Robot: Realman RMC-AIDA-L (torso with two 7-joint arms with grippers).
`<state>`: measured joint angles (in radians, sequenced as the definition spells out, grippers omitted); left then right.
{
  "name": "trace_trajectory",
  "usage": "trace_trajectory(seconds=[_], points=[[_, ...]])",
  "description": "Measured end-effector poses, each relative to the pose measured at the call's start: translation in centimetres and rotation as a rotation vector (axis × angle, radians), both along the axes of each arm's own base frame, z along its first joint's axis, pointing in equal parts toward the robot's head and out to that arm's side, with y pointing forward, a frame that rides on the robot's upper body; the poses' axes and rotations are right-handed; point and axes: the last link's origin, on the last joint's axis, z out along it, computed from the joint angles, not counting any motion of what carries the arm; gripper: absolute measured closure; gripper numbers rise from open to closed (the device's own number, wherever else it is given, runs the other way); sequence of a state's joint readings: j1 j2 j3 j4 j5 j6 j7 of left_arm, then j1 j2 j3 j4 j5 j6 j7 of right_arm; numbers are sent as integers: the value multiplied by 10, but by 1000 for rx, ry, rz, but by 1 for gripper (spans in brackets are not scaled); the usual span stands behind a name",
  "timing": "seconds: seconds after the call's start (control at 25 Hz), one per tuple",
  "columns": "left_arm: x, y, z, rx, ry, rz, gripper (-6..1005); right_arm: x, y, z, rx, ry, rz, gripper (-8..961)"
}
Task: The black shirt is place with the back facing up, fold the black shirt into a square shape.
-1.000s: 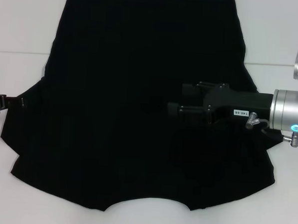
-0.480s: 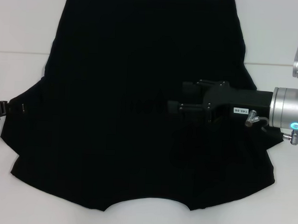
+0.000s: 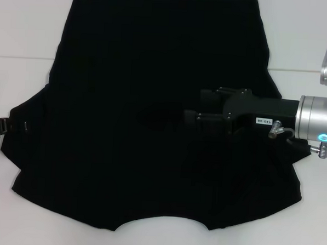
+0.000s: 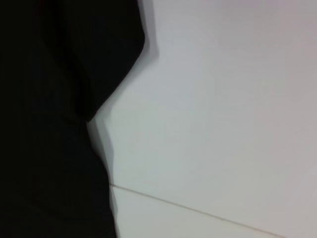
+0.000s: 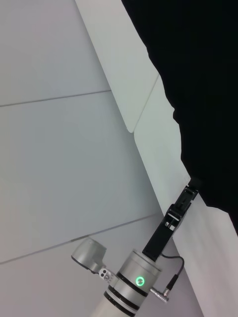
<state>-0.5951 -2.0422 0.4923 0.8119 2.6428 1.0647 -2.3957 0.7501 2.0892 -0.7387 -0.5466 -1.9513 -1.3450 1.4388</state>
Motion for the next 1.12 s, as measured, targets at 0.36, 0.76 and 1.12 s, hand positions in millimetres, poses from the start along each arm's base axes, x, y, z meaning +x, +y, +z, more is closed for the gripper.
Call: trace_trajectory(seconds=[0.36, 0.76, 1.12], points=[[4, 0, -6, -35, 9, -15, 123, 1, -1, 0, -1, 0, -3, 113], [5, -1, -8, -66, 34, -50, 197, 2, -1, 0, -1, 3, -5, 114], [3, -1, -6, -55, 39, -47, 508, 2, -1, 1, 2, 3, -5, 114]])
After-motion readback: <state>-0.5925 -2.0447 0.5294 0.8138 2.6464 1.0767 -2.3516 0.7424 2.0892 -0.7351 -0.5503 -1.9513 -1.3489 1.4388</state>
